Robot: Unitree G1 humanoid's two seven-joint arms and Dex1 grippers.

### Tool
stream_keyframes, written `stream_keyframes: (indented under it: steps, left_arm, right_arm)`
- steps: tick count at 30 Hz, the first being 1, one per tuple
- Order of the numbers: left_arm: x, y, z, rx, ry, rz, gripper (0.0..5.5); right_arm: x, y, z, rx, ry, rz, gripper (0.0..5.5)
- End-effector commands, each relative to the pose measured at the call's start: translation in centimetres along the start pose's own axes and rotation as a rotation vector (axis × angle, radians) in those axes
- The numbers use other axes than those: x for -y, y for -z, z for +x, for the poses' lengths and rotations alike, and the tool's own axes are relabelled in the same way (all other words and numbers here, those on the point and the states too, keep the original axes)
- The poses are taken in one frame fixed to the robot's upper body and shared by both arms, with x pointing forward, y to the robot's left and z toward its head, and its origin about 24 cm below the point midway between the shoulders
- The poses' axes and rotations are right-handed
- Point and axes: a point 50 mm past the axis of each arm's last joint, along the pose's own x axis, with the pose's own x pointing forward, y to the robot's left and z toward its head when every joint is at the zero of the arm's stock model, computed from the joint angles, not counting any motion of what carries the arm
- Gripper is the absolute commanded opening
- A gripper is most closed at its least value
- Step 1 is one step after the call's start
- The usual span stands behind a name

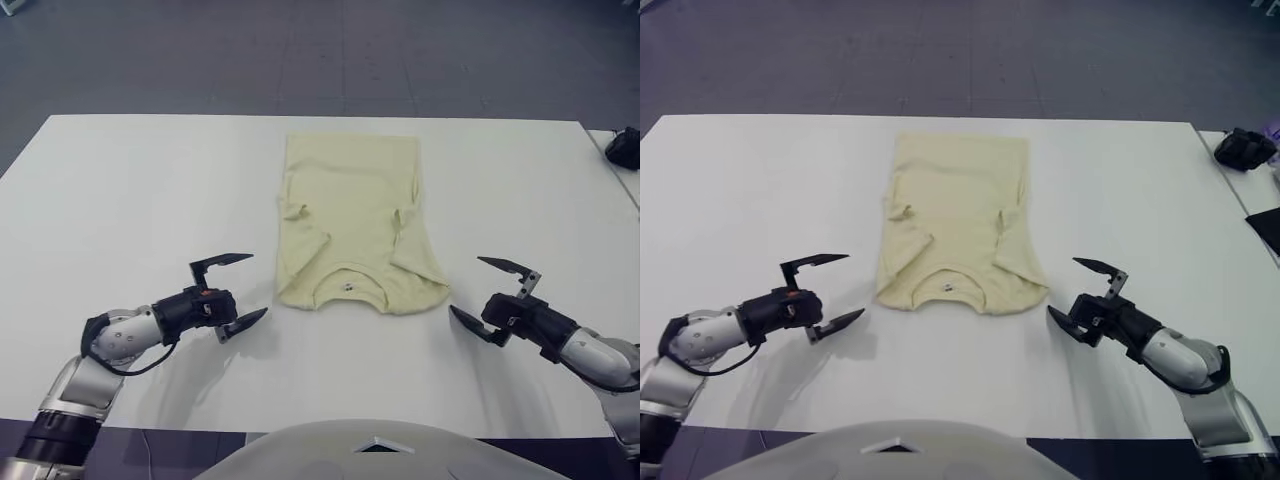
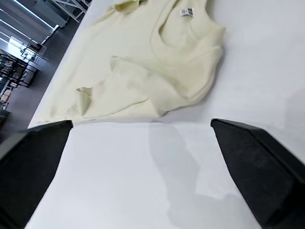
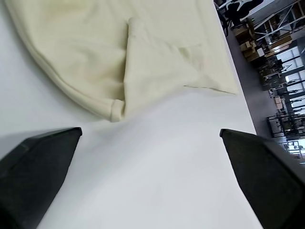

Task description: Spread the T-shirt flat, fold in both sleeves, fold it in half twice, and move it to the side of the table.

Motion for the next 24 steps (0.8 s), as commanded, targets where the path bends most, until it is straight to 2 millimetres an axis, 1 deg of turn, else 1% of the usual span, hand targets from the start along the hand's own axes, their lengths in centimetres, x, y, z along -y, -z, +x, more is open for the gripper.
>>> stream_keyframes:
  steps: [1, 3, 8, 9, 10, 11, 12, 13, 21, 24]
  left_arm:
    - [1.1, 0.2, 0.8, -0.015, 0.090, 0.064, 5.39]
    - [1.3, 0.4, 1.1, -0.024, 0.134, 0.110, 5.39]
    - [1.3, 1.0, 1.6, -0.055, 0.201, 0.200, 5.39]
    - [1.3, 1.1, 1.7, -0.058, 0.207, 0.211, 5.40]
    - [1.4, 1.2, 1.8, -0.068, 0.214, 0.225, 5.40]
    - [1.4, 1.3, 1.9, -0.078, 0.223, 0.242, 5.20]
    - [1.3, 1.5, 2.1, -0.091, 0.230, 0.260, 5.16]
    - [1.4, 1.7, 2.2, -0.101, 0.242, 0.266, 4.90]
    - [1.8, 2.0, 3.3, -0.117, 0.298, 0.272, 3.45]
    - [2.0, 2.0, 3.6, -0.127, 0.307, 0.265, 2.81]
  right_arm:
    - [-2.0, 0.8, 1.8, -0.038, -0.115, -0.097, 5.40]
    - [-2.3, 0.7, 2.4, -0.027, -0.138, -0.135, 5.40]
    - [-3.9, 0.8, 2.4, -0.005, -0.186, -0.164, 5.40]
    - [-4.1, 0.8, 2.4, -0.002, -0.190, -0.166, 5.20]
    - [-4.2, 0.8, 2.5, 0.002, -0.198, -0.169, 5.12]
    - [-4.2, 0.8, 2.5, 0.007, -0.203, -0.172, 4.94]
    - [-4.3, 0.8, 2.6, 0.009, -0.205, -0.174, 4.84]
    - [-4.3, 0.8, 2.7, 0.011, -0.206, -0.174, 4.56]
    - [-4.3, 1.1, 3.5, 0.007, -0.220, -0.163, 3.15]
    - [-4.3, 1.3, 3.9, -0.010, -0.226, -0.115, 2.54]
